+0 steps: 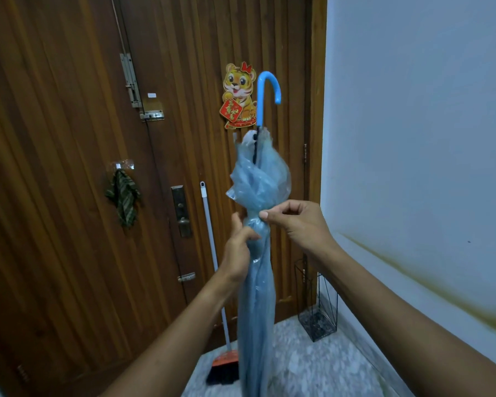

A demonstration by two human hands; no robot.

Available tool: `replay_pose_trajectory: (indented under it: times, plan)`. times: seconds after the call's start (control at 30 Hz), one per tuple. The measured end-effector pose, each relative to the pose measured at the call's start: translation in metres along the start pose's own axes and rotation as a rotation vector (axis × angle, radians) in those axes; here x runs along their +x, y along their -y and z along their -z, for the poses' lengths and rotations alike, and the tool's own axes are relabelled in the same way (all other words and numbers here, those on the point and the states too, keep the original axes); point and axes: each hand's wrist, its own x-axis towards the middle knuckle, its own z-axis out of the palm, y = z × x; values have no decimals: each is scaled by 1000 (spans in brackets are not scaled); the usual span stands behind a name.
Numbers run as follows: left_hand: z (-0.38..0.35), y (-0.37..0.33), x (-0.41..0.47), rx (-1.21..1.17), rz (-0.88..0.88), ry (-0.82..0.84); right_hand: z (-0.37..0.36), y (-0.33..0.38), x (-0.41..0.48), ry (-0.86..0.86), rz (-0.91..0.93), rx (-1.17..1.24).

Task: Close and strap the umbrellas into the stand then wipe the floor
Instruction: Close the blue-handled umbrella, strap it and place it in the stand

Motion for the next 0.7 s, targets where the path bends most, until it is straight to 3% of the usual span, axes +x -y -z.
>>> replay_pose_trajectory:
  times: [0.13, 0.23, 0.43, 0.7]
  plan:
    - [-4, -8, 0, -324, -42, 8, -7, 7, -3, 133, 24, -88]
    - [3, -5, 3, -288, 28, 45, -6, 8, -7, 213, 29, -81]
    - [7, -1, 2, -273, 50, 77, -8, -1, -12, 116, 89, -47]
    - [5, -6, 0, -240, 46, 81, -3, 1, -4, 145, -201, 104]
